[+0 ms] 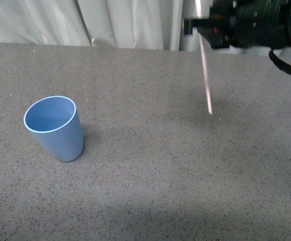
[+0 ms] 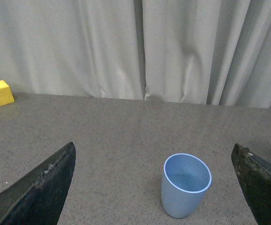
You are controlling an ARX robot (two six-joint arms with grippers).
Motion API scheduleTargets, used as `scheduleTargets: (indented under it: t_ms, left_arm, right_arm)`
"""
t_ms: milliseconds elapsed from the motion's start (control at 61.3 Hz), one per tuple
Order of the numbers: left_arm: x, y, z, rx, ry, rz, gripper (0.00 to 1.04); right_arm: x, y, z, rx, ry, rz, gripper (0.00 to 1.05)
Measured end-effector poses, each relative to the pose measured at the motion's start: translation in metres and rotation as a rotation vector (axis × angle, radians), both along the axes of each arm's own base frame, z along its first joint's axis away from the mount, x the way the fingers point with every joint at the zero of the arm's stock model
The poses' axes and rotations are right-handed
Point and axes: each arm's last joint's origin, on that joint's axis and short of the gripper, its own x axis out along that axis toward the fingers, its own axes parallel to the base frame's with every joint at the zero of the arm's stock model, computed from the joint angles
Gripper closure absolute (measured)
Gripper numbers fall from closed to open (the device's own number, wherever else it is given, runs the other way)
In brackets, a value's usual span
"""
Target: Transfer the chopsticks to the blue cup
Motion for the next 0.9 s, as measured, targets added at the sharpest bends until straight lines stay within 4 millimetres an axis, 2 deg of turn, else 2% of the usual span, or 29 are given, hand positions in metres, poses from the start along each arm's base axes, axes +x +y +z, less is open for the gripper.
scheduleTargets:
  t_ms: [147,245,391,538,701,897]
  left_arm:
    - [0.000,0.000,0.000,0.000,0.000,0.000,0.07]
    - [0.000,0.000,0.000,0.000,0.000,0.000,0.07]
    - [0.000,0.000,0.000,0.000,0.000,0.000,0.07]
    - [0.000,0.000,0.000,0.000,0.000,0.000,0.07]
    - [0.000,0.000,0.000,0.000,0.000,0.000,0.07]
    - [0.000,0.000,0.000,0.000,0.000,0.000,0.07]
  right_arm:
    - [0.001,0.021,0.017,0.118,-0.173,0.137,1.03]
    - [0.002,0.052,0.025,0.222,-0.232,0.294,1.03]
    - [0.000,0.096,0.022,0.259,-0.202,0.454,1.03]
    - [-0.004,0.127,0.012,0.268,-0.158,0.548,1.03]
    - [-0.002,0.145,-0.002,0.261,-0.123,0.581,1.03]
    - [-0.004,0.156,-0.021,0.252,-0.069,0.607,1.03]
